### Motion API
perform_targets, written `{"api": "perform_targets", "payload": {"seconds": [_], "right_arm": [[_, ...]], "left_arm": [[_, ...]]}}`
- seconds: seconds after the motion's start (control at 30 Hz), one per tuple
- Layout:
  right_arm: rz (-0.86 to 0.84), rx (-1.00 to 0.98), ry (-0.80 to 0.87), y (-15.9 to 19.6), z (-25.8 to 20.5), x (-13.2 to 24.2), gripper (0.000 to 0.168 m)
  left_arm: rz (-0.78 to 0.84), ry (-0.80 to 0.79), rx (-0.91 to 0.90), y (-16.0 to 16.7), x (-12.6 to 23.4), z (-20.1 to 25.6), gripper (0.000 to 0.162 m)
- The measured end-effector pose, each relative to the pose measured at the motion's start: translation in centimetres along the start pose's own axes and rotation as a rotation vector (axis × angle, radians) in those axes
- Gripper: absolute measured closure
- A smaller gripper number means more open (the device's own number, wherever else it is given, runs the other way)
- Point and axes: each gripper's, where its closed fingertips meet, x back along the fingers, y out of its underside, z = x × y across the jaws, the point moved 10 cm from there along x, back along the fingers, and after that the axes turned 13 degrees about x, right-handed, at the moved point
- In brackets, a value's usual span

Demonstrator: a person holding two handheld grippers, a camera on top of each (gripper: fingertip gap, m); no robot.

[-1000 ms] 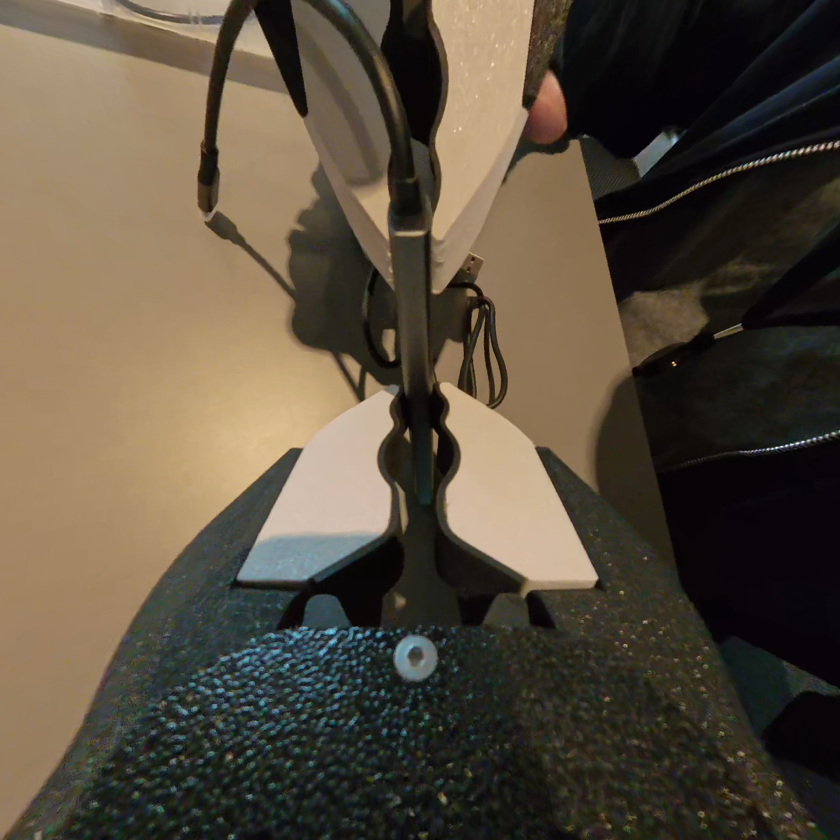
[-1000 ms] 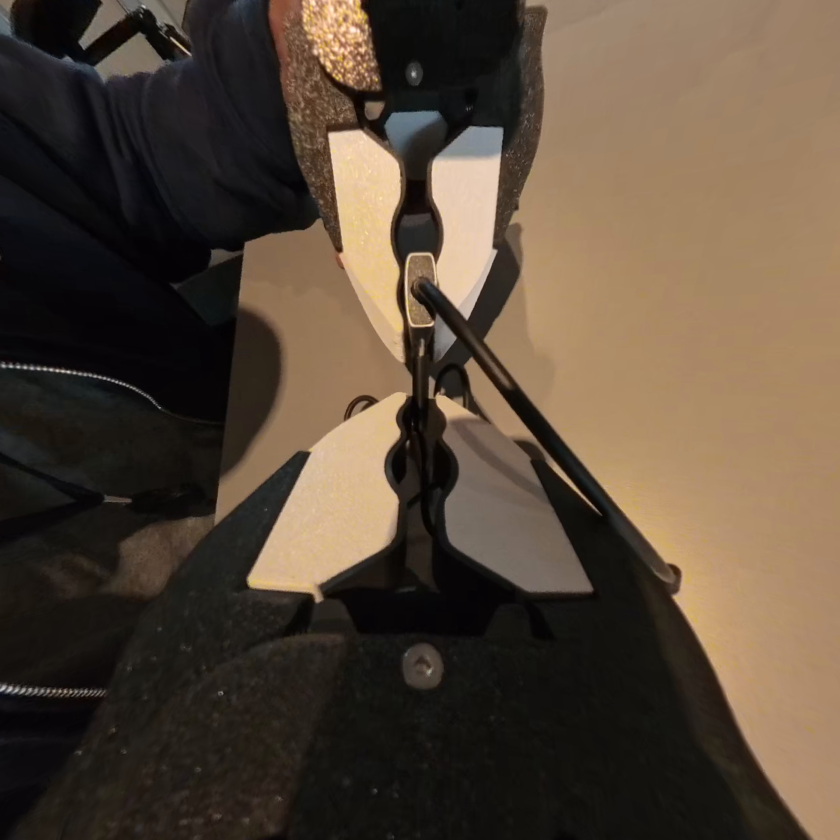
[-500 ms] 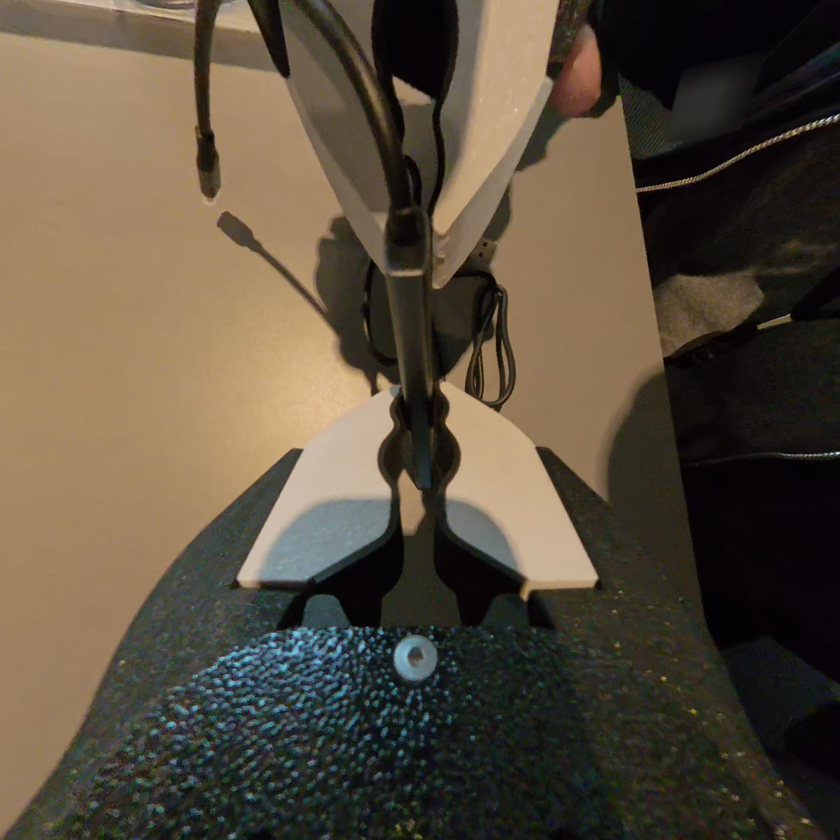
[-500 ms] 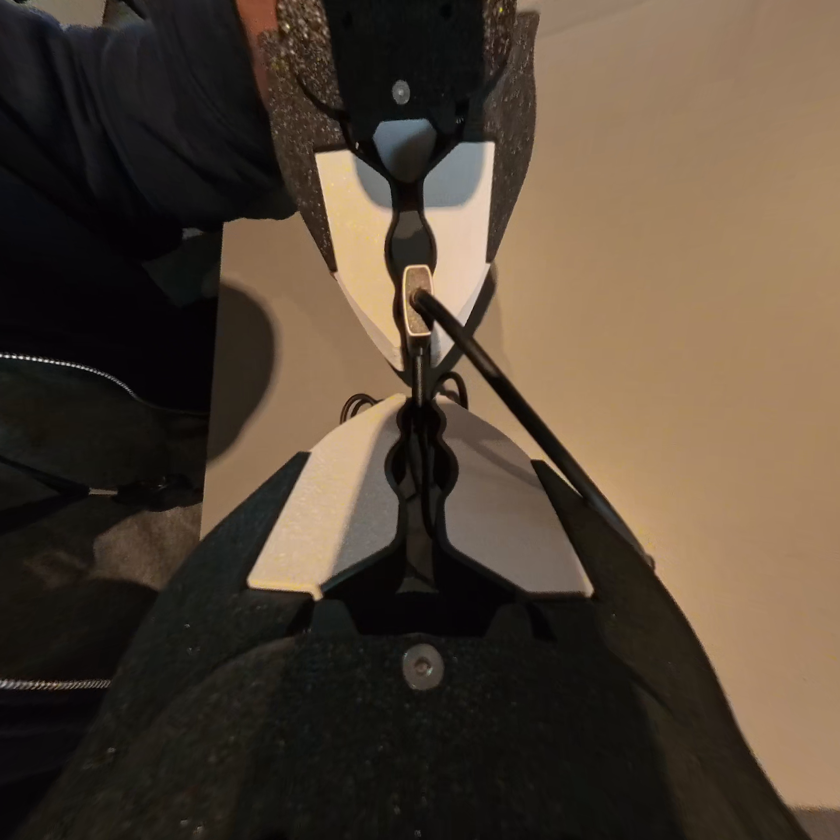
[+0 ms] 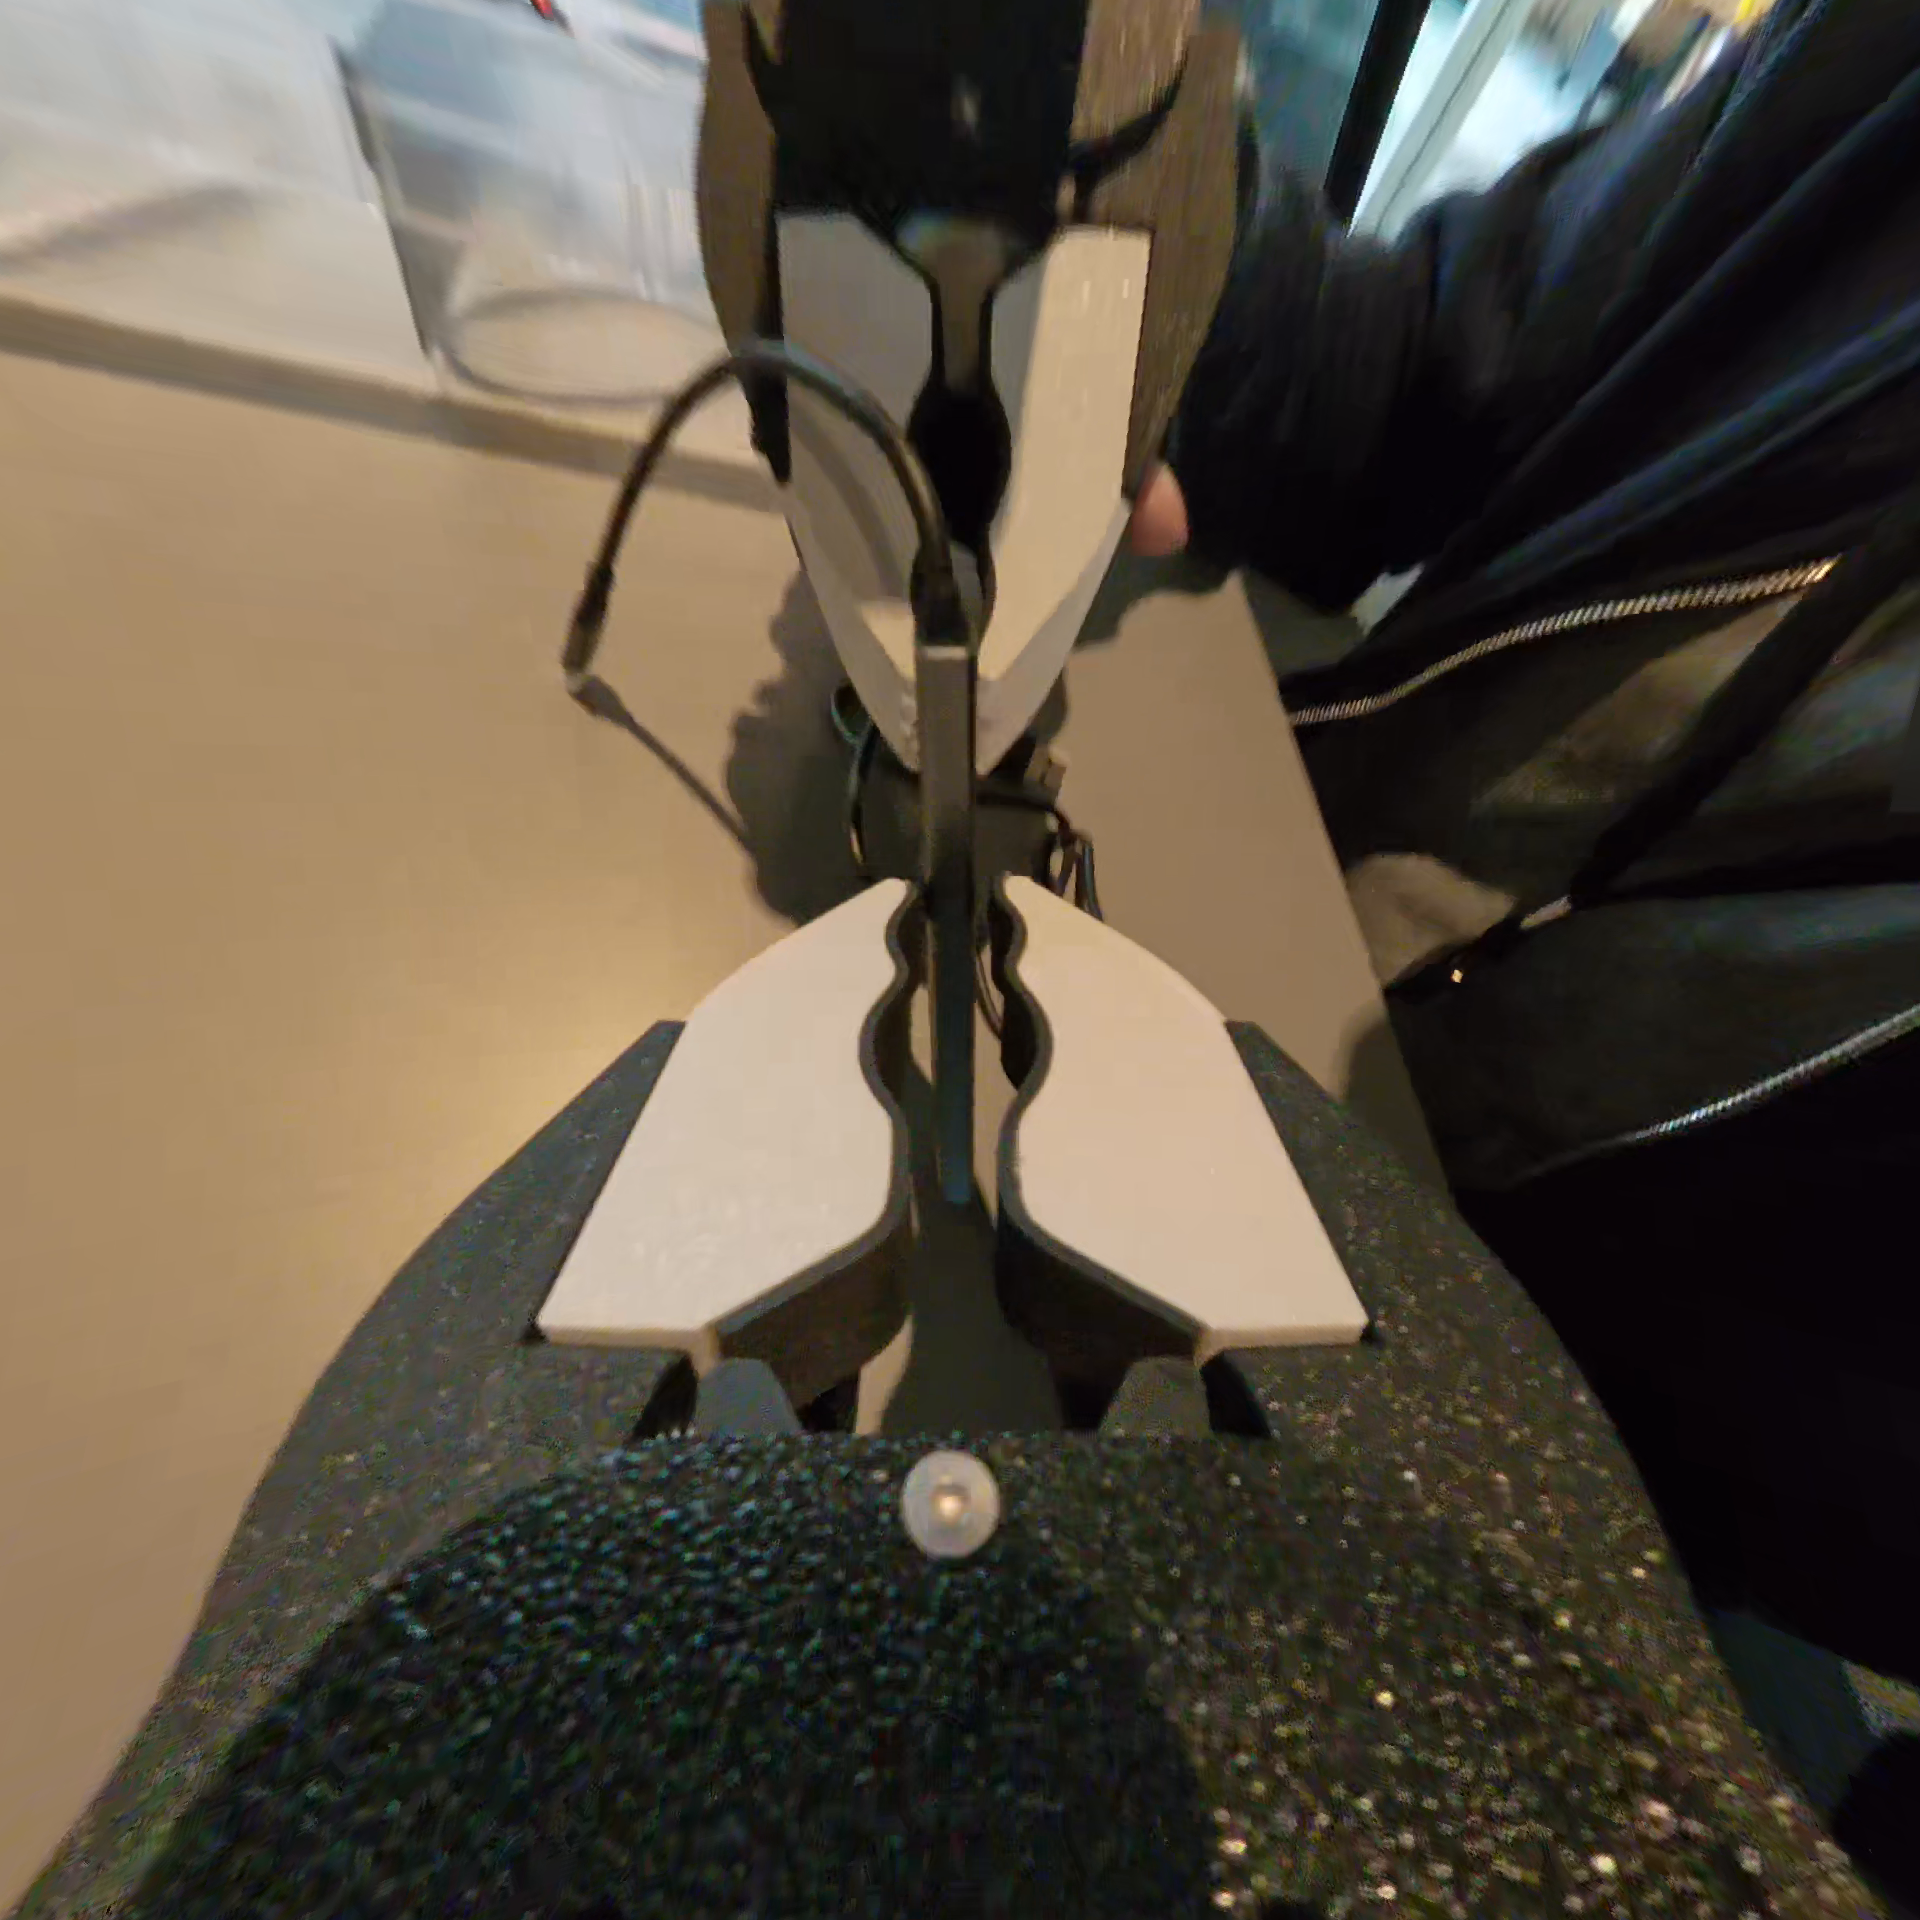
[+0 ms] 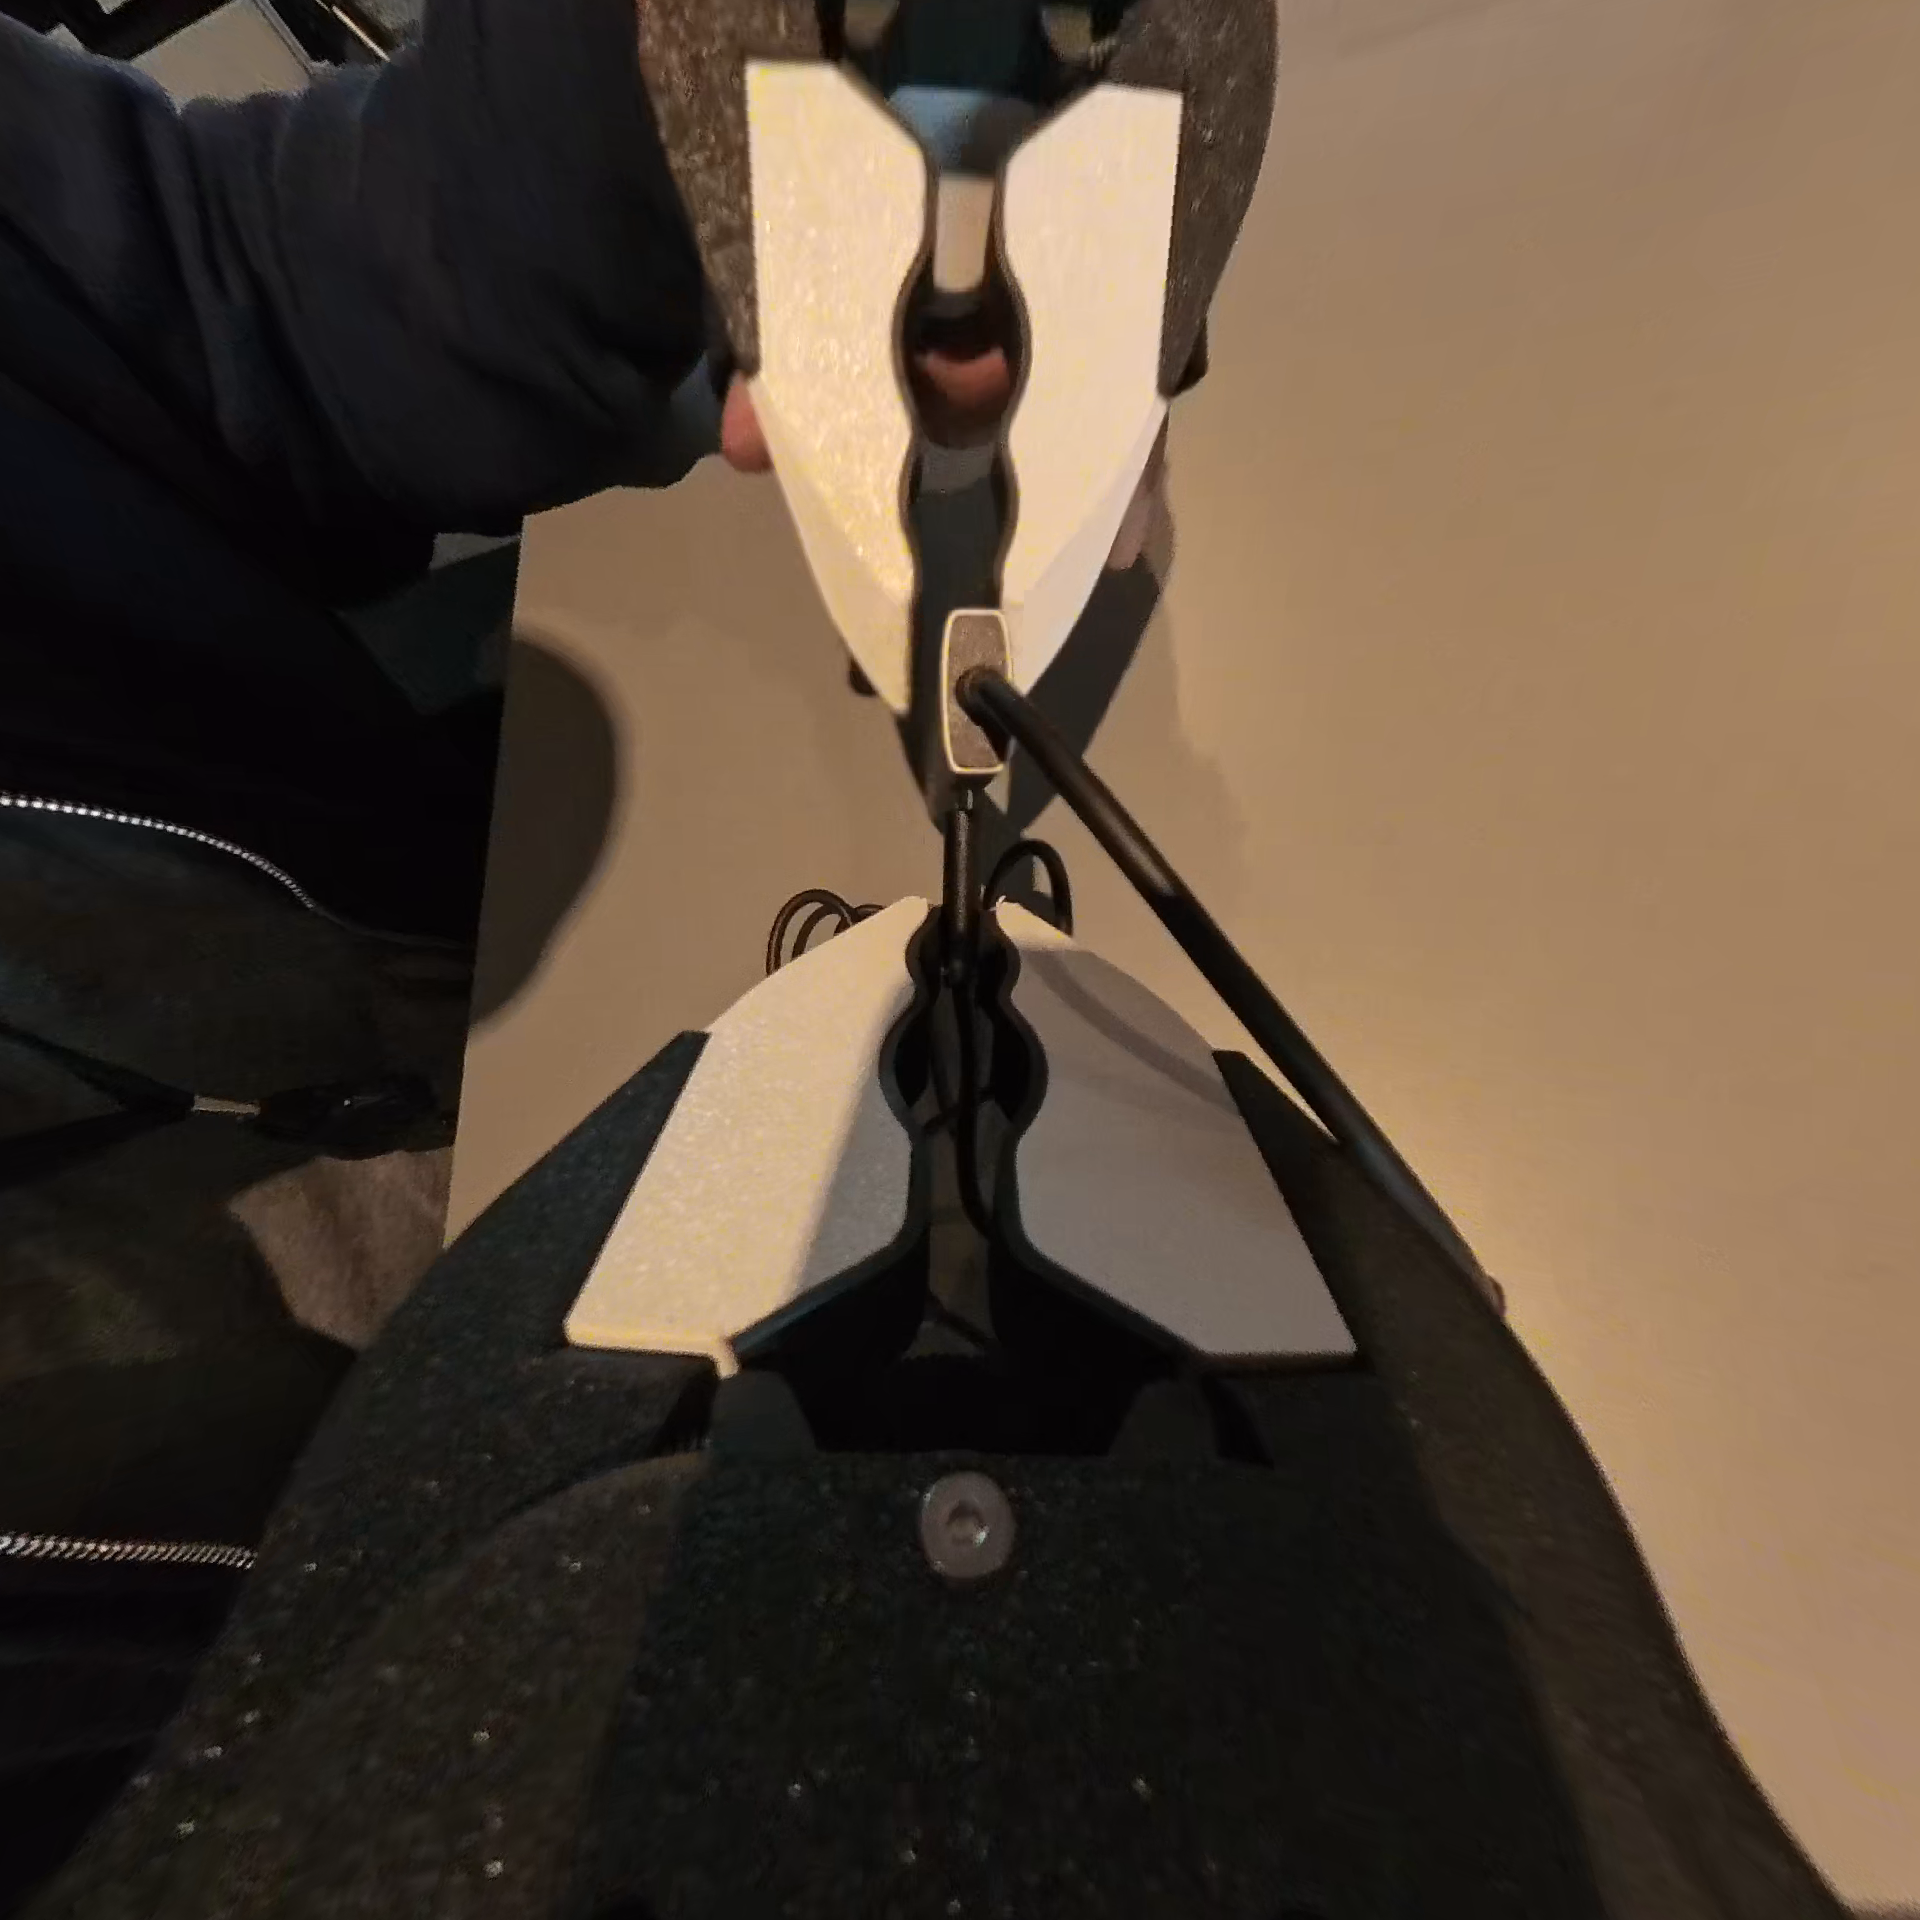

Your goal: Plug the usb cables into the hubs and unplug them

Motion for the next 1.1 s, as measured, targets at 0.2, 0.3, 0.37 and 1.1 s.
{"api": "perform_targets", "payload": {"seconds": [0.2,0.3,0.37,1.1], "right_arm": [[0.004,0.002,0.002,0.06,0.03,-0.03,0.162],[0.001,0.012,0.005,0.01,0.02,-0.04,0.162],[0.004,0.018,0.001,0.00,0.00,-0.09,0.162],[-0.005,0.020,-0.062,-0.17,-0.08,-0.41,0.163]], "left_arm": [[0.048,0.029,0.024,-0.09,-0.32,-0.30,0.152],[0.052,0.027,0.017,-0.08,-0.38,-0.29,0.153],[0.046,0.036,0.015,-0.05,-0.37,-0.30,0.153],[-0.025,0.040,-0.032,-0.19,-0.69,0.24,0.153]]}}
